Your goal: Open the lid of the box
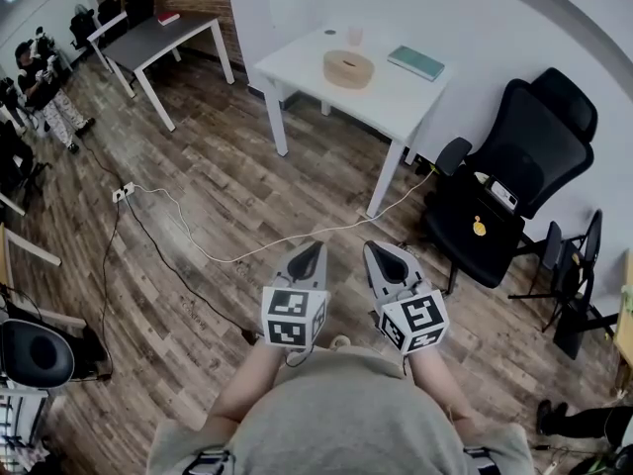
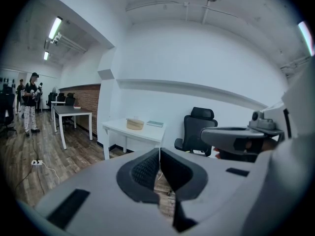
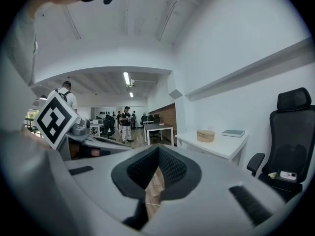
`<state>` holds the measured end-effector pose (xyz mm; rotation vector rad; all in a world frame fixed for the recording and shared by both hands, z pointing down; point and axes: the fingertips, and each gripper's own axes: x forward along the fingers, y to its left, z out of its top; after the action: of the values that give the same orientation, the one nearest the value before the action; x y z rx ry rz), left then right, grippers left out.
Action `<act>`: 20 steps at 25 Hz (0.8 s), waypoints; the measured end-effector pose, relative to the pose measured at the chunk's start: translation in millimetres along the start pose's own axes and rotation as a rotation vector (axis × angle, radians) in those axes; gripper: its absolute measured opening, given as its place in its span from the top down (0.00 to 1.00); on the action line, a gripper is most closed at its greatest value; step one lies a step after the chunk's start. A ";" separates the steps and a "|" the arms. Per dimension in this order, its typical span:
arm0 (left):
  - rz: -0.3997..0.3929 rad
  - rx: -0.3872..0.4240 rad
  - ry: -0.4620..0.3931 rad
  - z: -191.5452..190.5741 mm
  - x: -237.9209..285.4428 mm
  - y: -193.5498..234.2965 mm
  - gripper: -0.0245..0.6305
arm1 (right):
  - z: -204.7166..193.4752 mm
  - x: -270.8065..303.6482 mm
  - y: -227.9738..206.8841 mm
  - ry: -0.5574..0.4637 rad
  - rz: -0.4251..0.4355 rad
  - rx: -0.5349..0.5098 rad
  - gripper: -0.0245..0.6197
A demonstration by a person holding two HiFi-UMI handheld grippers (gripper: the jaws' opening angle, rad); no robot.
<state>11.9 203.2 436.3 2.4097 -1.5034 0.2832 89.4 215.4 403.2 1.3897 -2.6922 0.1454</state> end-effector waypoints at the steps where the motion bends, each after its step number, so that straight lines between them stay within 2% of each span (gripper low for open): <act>1: 0.004 0.000 -0.001 0.2 2.1 -0.5 0.95 | -0.3 0.3 -2.4 0.000 0.003 -0.001 0.96; 11: 0.029 -0.025 -0.012 2.4 22.8 -16.5 0.95 | -8.4 -6.5 -37.7 0.014 0.008 0.004 0.96; 20: 0.023 -0.039 0.008 -4.4 34.2 -22.1 0.94 | -28.9 -5.3 -55.8 0.073 -0.003 0.031 0.96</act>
<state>46.6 185.0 448.1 2.3604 -1.5195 0.2657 139.5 191.3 433.0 1.3694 -2.6389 0.2339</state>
